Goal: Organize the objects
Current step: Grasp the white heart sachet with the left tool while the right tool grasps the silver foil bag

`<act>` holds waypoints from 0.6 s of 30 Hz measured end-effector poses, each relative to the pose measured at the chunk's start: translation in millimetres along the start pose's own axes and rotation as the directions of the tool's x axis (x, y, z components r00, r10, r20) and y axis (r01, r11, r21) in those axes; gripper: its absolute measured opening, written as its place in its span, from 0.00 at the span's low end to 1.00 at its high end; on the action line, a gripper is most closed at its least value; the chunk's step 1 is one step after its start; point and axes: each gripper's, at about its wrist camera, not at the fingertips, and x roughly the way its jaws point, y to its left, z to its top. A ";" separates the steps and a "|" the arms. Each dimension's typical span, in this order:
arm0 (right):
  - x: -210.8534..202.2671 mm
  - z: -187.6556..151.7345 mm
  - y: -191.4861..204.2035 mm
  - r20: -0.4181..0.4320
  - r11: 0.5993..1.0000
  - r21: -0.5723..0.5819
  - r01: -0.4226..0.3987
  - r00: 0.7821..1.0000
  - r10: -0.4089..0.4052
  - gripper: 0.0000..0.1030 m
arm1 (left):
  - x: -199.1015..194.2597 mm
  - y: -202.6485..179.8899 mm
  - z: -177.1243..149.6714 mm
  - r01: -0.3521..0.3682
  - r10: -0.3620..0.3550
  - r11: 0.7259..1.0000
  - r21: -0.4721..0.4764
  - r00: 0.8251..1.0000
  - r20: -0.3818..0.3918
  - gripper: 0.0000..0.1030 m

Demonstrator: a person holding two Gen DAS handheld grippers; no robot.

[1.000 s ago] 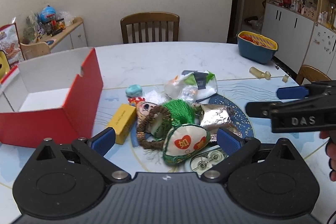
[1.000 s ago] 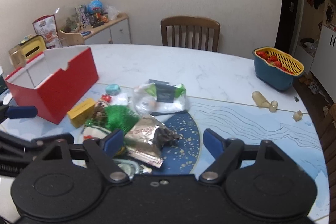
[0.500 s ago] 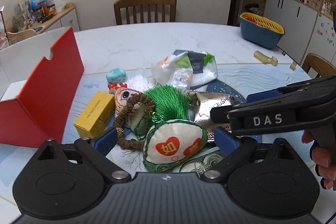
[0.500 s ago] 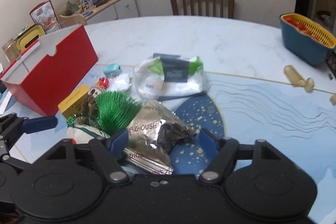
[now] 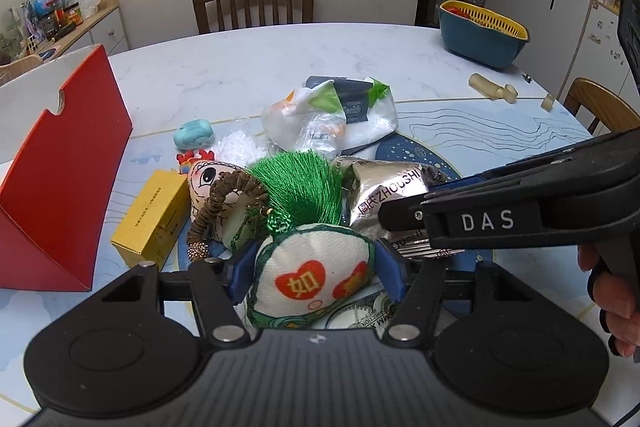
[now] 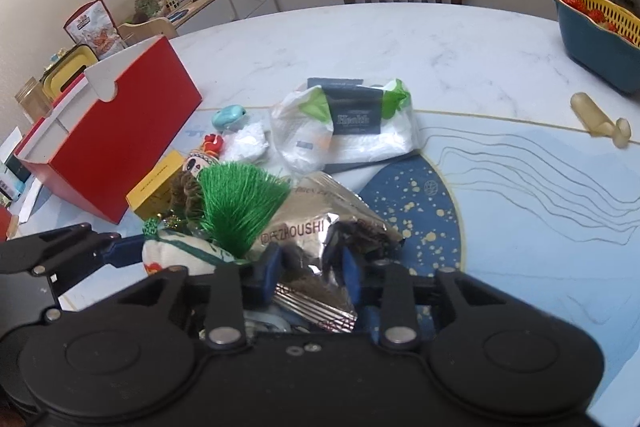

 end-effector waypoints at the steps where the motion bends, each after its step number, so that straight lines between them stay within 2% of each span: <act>1: -0.8 0.1 0.5 0.002 1.000 -0.004 0.001 1.000 -0.001 0.25 | -0.9 -0.1 0.6 0.001 -0.001 1.000 -0.001 1.000 0.001 0.58; 5: -7.0 1.0 3.7 0.023 1.000 -0.019 -0.001 1.000 0.002 0.13 | -6.7 -0.4 4.6 0.007 -0.007 1.000 -0.007 1.000 0.012 0.56; 8: -13.0 2.1 6.4 0.034 0.999 -0.042 0.001 0.999 0.000 0.09 | -13.7 -2.3 8.1 0.018 -0.018 1.000 0.000 1.000 0.024 0.55; 18: -51.5 6.3 12.3 0.093 0.998 -0.067 0.006 0.996 0.001 0.07 | -54.1 6.8 27.7 0.071 -0.071 0.997 0.011 0.996 0.052 0.55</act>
